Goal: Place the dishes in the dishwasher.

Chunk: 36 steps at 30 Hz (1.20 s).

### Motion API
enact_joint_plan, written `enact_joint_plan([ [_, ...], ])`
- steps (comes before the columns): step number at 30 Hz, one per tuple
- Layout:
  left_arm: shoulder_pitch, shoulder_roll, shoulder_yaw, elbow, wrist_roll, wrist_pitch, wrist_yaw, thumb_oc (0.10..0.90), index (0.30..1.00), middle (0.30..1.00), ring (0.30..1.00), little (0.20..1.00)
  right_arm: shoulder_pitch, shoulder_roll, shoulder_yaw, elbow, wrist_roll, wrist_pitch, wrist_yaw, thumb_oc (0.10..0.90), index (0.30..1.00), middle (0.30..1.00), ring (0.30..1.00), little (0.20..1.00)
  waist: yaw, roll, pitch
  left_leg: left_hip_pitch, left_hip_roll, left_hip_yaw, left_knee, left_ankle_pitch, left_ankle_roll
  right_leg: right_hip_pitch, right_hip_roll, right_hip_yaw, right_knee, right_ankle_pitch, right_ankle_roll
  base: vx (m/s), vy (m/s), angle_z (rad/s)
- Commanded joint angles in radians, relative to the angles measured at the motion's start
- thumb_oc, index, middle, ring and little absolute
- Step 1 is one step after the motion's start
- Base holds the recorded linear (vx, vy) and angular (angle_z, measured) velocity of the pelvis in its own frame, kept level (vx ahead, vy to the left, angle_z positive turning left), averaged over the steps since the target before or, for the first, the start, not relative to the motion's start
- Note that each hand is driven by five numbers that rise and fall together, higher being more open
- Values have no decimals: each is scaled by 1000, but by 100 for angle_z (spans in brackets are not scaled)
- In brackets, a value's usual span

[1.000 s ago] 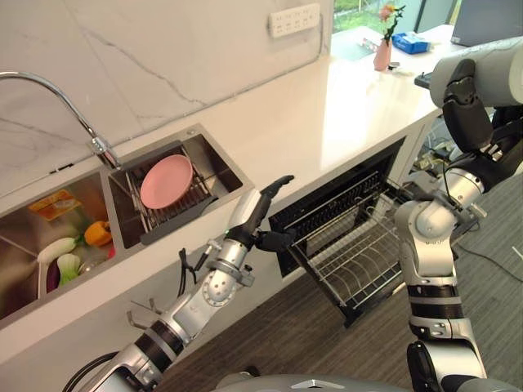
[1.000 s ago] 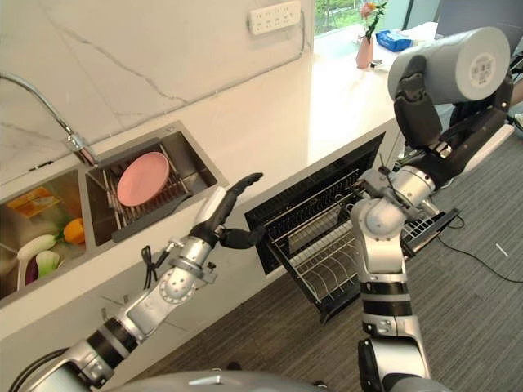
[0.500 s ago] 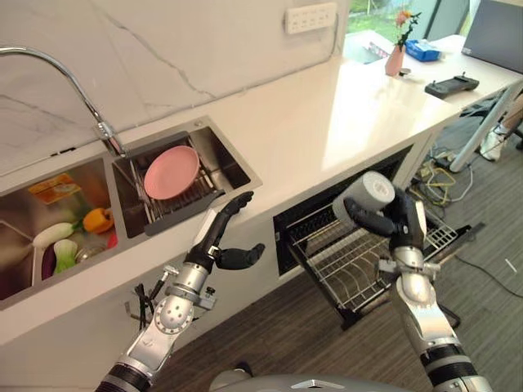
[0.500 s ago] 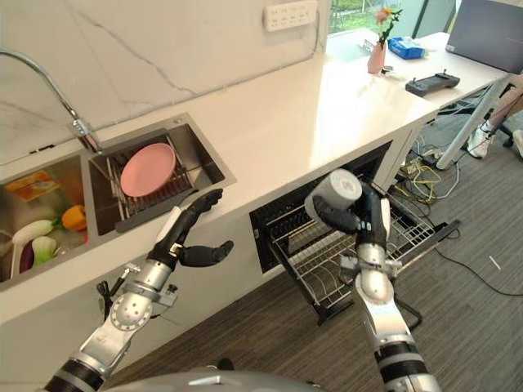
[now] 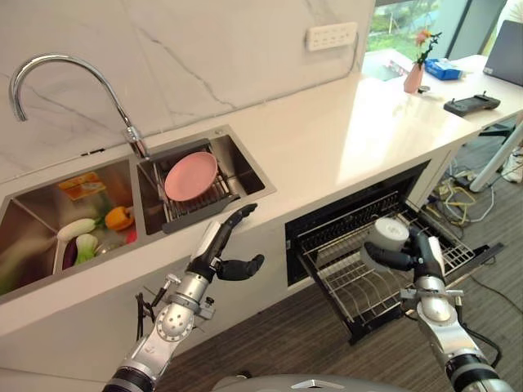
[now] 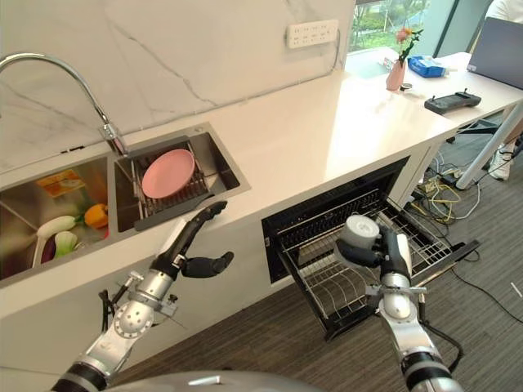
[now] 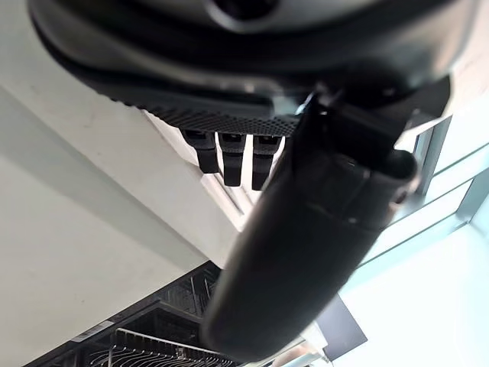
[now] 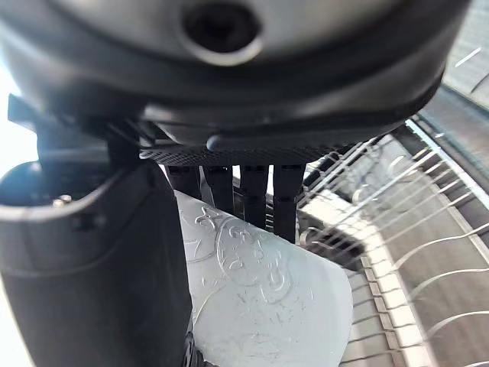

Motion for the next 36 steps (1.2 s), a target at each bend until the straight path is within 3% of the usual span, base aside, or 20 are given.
enact_joint_plan([
  [1,181,36,-15,391,-11,248,-79,800,900,900,900,900,-165,-61,-18,-24,-32,-45,27,400,300,300,300,300,58,-3,18,-47,91,12,21,93,-75,-4,-49,34,17,-35,65,-3,23,5],
  [8,176,-26,16,583,-50,283,-106,800,900,900,900,900,-315,-79,56,175,-115,3,25,400,300,300,300,300,70,11,27,-57,91,8,21,96,-76,-8,-55,28,17,-33,64,1,36,1],
  [10,175,-38,7,624,-48,287,-123,800,900,900,900,900,-357,-72,73,259,-113,16,36,620,629,629,629,629,71,19,29,-58,91,7,20,98,-76,-9,-59,26,17,-32,65,1,39,2],
  [11,175,-43,8,649,-46,290,-130,800,900,900,900,900,-368,-67,79,296,-111,23,50,800,900,900,900,900,73,21,29,-60,91,7,20,98,-76,-9,-59,24,17,-32,65,0,0,0],
  [17,174,-63,12,697,-45,296,-130,800,900,900,900,900,-450,-31,147,422,-156,57,77,800,900,900,900,900,86,29,32,-66,91,6,20,101,-78,-11,-67,14,17,-28,66,0,0,0],
  [25,131,-86,35,689,-96,300,-90,800,900,900,900,900,-479,-7,157,362,-146,55,65,800,900,900,900,900,72,31,34,-61,91,5,19,100,-76,-3,-69,14,18,-29,64,-1,0,1],
  [36,108,-109,41,659,-140,310,-85,800,900,900,900,900,-402,-10,90,-158,-73,10,69,800,900,900,900,900,4,26,28,-14,96,47,23,85,-74,4,-69,66,18,-35,58,-1,-4,-2],
])
